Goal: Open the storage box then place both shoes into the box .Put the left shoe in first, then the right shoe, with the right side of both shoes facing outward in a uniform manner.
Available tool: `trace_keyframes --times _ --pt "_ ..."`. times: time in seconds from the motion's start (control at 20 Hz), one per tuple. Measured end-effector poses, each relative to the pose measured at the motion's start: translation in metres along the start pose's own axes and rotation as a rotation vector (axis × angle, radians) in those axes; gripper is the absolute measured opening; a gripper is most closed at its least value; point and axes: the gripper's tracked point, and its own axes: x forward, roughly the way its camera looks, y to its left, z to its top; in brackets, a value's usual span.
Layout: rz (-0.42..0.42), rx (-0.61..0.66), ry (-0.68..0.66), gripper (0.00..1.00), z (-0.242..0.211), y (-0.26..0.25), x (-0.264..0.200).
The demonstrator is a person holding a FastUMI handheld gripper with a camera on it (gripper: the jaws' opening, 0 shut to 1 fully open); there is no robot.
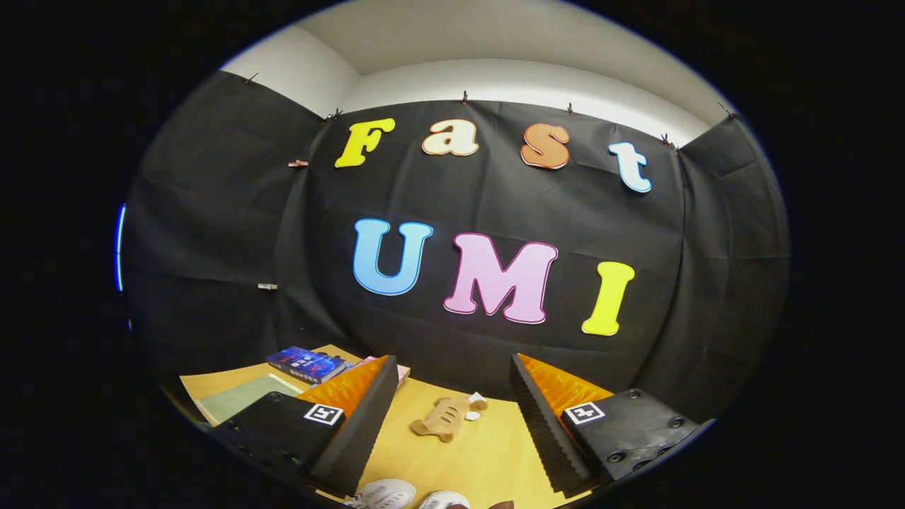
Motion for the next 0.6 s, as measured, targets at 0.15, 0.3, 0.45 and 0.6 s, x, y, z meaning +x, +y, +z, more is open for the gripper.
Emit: trace_keyframes --times 0.15,0.3,0.45,0.6 --pt "-0.002 -0.017 0.001 0.97 -0.002 -0.002 -0.001" --pt "0.008 -0.014 0.000 0.97 -0.002 0.000 -0.001" --pt "0.021 -0.020 0.005 0.97 -0.004 0.004 -0.001" --pt "0.037 -0.004 0.010 0.97 -0.005 0.008 -0.001"
